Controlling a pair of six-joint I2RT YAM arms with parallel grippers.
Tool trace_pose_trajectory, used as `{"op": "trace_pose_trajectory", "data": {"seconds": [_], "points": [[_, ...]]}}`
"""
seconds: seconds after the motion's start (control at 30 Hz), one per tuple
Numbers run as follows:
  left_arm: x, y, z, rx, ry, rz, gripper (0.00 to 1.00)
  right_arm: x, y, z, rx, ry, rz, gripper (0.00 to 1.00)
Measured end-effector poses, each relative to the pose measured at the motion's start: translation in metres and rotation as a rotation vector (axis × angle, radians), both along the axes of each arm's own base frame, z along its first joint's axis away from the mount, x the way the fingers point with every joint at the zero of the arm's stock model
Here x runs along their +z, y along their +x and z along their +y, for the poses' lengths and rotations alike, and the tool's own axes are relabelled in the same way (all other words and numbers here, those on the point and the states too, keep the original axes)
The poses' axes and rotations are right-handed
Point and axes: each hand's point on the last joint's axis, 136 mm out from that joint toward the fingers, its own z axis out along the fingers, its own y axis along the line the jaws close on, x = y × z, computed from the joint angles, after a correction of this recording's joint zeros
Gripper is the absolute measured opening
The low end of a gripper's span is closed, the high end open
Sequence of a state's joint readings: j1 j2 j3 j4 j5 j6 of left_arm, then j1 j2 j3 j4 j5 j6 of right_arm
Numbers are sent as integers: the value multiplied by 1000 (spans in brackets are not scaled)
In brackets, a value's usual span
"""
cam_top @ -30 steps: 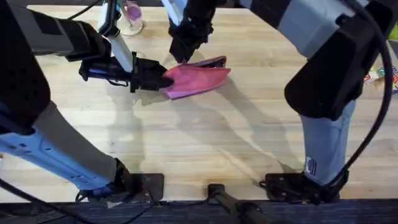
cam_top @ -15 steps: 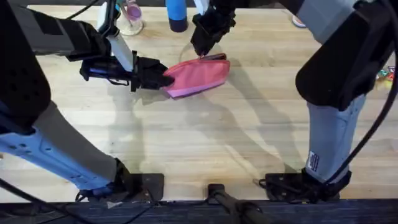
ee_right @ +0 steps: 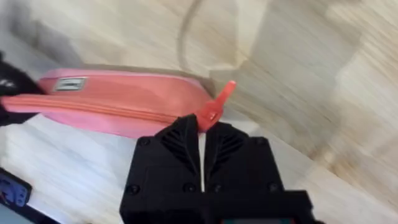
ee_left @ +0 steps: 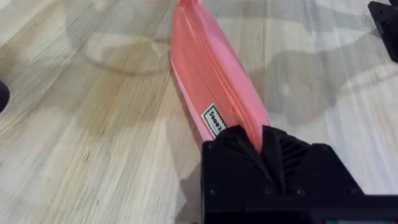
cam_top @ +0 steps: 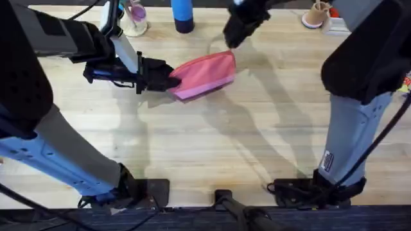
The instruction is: Unzip the bag, pick up the pens from the table one at a time and place them inside, then zip the bag closed.
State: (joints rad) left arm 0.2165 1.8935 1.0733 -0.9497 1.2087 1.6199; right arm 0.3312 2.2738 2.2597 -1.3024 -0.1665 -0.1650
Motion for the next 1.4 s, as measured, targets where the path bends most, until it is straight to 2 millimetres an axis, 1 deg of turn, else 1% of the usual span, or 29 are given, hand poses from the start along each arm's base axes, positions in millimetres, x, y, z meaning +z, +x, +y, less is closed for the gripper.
{"op": "trace_pose_trajectory", "data": {"seconds": [0.03, 0.27, 0.37, 0.5, 0.6, 0.87, 1.0, 1.03, 1.07, 1.1, 1.13, 1.17, 1.2, 1.23, 1.4], "points": [[1, 0, -2, -4, -7, -3, 43, -1, 3, -13, -32, 8, 13, 34], [1, 0, -3, -7, -5, -7, 42, -6, 1, -20, -49, 27, 44, 34], [0, 0, -3, -8, -1, -5, 42, -21, 1, -26, -62, 18, 64, 34], [0, 0, -3, -9, 1, -4, 42, -55, -3, -35, -90, 15, 105, 34], [0, -1, -3, -11, 2, -4, 42, -68, -6, -37, -127, 30, 135, 34], [0, -1, -3, -11, 2, -4, 42, -69, -5, -40, -168, 56, 147, 33], [0, -1, -3, -11, 2, -3, 42, -63, -1, -39, -168, 59, 134, 34], [0, -1, -3, -11, 2, -3, 42, -61, 0, -39, -165, 58, 127, 60], [0, -1, -3, -12, 3, -3, 42, -57, 2, -40, -159, 47, 113, 157], [-2, -1, -3, -13, 10, 1, 42, -54, 5, -46, -149, 12, 89, 279], [-5, -2, 3, 0, 26, 12, 42, -37, 6, -63, -117, -72, 61, 715], [-5, -2, 5, 4, 26, 13, 42, -28, 3, -67, -100, -93, 59, 862], [-5, -2, 5, 6, 28, 13, 42, -21, 0, -68, -82, -106, 52, 958], [-5, -2, 6, 8, 28, 14, 42, -10, -2, -68, -64, -117, 35, 989], [-6, -2, 6, 8, 30, 17, 42, 43, -25, -54, 28, -129, -50, 997]]}}
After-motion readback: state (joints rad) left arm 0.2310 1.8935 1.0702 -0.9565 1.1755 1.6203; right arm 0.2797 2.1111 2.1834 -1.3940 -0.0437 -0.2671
